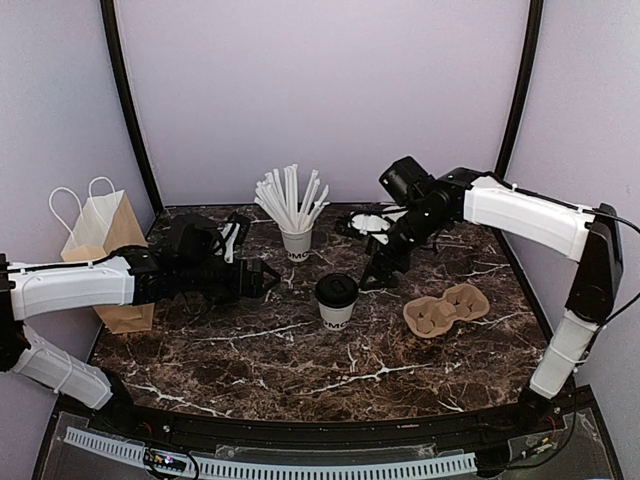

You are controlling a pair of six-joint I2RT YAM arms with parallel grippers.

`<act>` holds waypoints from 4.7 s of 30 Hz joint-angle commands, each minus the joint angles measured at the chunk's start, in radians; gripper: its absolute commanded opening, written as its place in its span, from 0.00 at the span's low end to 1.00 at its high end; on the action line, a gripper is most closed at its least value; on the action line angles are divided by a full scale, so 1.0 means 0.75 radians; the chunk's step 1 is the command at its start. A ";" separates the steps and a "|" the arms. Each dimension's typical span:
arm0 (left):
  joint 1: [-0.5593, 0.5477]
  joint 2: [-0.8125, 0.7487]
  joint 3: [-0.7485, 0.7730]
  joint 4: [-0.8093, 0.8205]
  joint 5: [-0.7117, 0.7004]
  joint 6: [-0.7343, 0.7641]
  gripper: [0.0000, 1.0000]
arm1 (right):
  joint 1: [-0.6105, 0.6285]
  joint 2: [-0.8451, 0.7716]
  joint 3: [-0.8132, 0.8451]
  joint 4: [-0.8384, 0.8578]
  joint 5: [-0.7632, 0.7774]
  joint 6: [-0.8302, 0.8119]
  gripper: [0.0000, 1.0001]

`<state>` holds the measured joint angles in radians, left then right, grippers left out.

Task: Pack the takeout coffee

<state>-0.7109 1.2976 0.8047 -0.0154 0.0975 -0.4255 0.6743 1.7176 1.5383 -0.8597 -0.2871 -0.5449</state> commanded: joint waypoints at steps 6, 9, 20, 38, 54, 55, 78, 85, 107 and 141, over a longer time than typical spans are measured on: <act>0.004 -0.003 0.038 0.009 0.023 -0.009 0.93 | 0.165 0.188 0.145 0.017 -0.017 -0.002 0.99; 0.003 -0.020 0.026 -0.004 0.013 -0.008 0.93 | 0.190 0.224 0.175 0.028 0.004 0.008 0.99; 0.003 0.018 0.020 0.016 0.033 -0.004 0.93 | 0.201 0.335 0.261 -0.016 -0.015 0.037 0.94; 0.003 0.033 0.024 0.012 0.044 -0.002 0.93 | 0.193 0.326 0.267 -0.049 0.047 0.047 0.81; 0.003 0.038 0.038 -0.007 0.034 0.030 0.93 | -0.237 0.162 0.139 -0.033 0.127 0.084 0.80; 0.003 0.044 0.044 -0.007 0.037 0.032 0.93 | -0.264 0.167 0.142 -0.033 0.131 0.091 0.80; 0.003 0.084 0.129 -0.106 0.018 -0.012 0.93 | -0.459 0.196 0.085 0.046 0.129 0.169 0.90; 0.003 0.063 0.297 -0.357 -0.062 0.061 0.90 | -0.461 0.137 0.072 0.043 0.112 0.182 0.99; 0.344 -0.117 1.309 -1.663 -0.867 0.090 0.74 | -0.347 -0.153 -0.104 0.117 -0.089 0.116 0.99; 1.373 0.046 1.043 -1.410 -0.414 0.250 0.13 | -0.287 -0.235 -0.316 0.234 -0.169 0.064 0.98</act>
<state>0.3164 1.3720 1.5822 -1.0977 -0.2451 -0.2653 0.4561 1.5425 1.3170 -0.7212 -0.3946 -0.4847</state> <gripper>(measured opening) 0.224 0.985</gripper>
